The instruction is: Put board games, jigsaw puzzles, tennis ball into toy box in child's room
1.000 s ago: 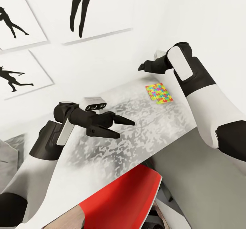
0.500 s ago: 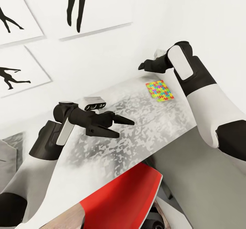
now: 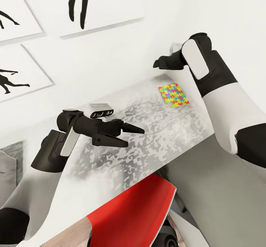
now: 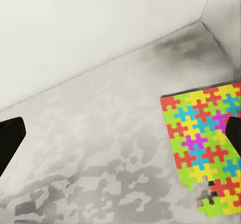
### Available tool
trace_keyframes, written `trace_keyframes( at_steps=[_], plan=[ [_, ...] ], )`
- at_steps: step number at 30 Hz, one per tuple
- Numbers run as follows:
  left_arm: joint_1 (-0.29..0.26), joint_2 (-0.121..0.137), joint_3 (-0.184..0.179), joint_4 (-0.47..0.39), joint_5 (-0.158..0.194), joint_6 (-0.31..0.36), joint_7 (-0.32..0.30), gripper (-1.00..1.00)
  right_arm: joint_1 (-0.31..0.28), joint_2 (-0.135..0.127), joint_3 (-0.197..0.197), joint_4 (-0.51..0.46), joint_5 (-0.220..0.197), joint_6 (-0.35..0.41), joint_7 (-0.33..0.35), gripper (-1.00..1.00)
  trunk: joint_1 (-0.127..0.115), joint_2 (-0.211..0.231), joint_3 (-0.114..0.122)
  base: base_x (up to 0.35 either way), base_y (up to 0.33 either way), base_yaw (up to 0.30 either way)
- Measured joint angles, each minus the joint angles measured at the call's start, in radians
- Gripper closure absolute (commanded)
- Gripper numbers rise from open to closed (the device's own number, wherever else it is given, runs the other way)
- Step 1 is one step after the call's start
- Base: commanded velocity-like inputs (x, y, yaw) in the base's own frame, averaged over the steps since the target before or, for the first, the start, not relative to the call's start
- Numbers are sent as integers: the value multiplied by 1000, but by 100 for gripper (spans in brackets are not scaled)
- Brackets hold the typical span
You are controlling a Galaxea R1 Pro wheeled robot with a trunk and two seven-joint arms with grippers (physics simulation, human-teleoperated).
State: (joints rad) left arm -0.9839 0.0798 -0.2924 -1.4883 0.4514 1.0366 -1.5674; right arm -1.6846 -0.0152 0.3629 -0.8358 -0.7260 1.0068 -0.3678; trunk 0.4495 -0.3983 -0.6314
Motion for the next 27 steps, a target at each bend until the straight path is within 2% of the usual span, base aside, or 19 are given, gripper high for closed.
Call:
trace_keyframes(
  at_steps=[3,6,27],
  plan=[
    [0,-1,1,0,-1,0,0,-100,-4,4,-2,0,33,0,0,-100,0,0,-5,0,0,0],
    [0,-2,1,0,-2,0,0,-100,-7,6,-2,0,48,0,0,-100,0,0,-10,0,0,0],
    [-4,-9,1,2,-13,0,0,-100,-34,9,2,2,62,-44,0,-100,0,0,-44,0,0,0]
  ],
)
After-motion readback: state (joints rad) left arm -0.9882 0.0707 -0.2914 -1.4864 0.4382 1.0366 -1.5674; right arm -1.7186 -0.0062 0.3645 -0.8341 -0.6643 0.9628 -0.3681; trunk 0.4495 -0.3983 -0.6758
